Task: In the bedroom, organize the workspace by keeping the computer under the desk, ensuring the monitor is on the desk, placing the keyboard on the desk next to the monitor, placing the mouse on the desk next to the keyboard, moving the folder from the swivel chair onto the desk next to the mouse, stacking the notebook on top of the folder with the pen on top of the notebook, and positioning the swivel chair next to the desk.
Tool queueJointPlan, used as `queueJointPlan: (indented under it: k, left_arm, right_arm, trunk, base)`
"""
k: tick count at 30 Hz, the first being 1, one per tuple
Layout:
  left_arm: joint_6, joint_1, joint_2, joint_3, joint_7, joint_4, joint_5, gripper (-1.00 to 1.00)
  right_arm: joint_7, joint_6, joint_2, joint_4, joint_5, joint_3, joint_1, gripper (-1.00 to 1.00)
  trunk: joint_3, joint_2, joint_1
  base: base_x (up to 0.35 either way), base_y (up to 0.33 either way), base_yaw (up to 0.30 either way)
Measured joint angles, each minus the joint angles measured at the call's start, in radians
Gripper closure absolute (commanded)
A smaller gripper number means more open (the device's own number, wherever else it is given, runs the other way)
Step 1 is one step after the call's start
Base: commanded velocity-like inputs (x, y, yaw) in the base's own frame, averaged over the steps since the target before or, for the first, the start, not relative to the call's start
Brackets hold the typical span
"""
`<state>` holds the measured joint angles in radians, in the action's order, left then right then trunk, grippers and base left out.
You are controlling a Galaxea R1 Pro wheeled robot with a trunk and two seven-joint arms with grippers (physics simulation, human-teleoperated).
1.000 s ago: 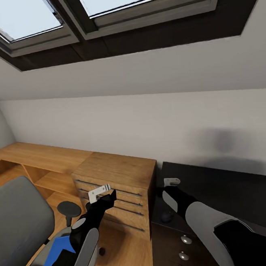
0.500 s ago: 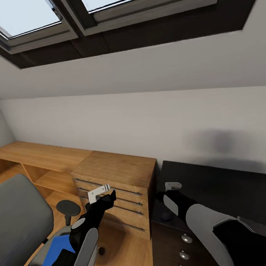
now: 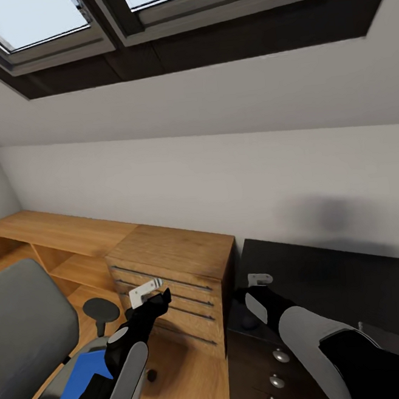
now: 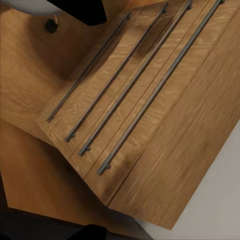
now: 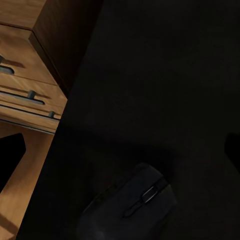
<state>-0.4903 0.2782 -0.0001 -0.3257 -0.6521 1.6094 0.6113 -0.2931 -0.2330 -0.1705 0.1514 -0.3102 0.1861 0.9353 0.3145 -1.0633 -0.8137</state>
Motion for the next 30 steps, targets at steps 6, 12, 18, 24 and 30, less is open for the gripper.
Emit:
queueJointPlan:
  k: [6, 12, 18, 24, 30]
  left_arm:
    - [0.0, 0.0, -0.001, 0.0, -0.002, 0.0, -0.001, -1.0]
    - [0.0, 0.0, -0.001, 0.0, -0.003, 0.0, -0.001, -1.0]
    - [0.0, 0.0, -0.001, 0.0, -0.01, -0.001, -0.001, -1.0]
    - [0.003, 0.0, -0.002, -0.001, -0.042, -0.001, 0.0, -1.0]
    - [0.003, 0.0, -0.002, -0.002, -0.044, 0.0, 0.0, -1.0]
  right_arm:
    - [-0.001, 0.0, 0.001, -0.003, 0.002, 0.0, 0.0, -1.0]
    - [-0.001, 0.0, 0.001, -0.007, 0.002, 0.0, 0.0, -1.0]
    - [-0.001, 0.001, 0.001, -0.008, 0.002, 0.0, 0.0, -1.0]
    - [0.0, 0.004, 0.002, -0.008, 0.002, 0.0, 0.0, -1.0]
    - [0.0, 0.01, 0.002, -0.008, 0.002, 0.0, 0.0, -1.0]
  trunk:
    - [0.019, -0.042, -0.023]
    - [0.038, -0.084, -0.046]
    - [0.056, -0.126, -0.069]
    - [0.075, -0.168, -0.092]
    - [0.091, -0.203, -0.111]
  base:
    - [0.0, 0.0, 0.0]
    - [0.0, 0.0, 0.0]
    - [0.0, 0.0, 0.0]
    - [0.0, 0.0, 0.0]
    - [0.0, 0.0, 0.0]
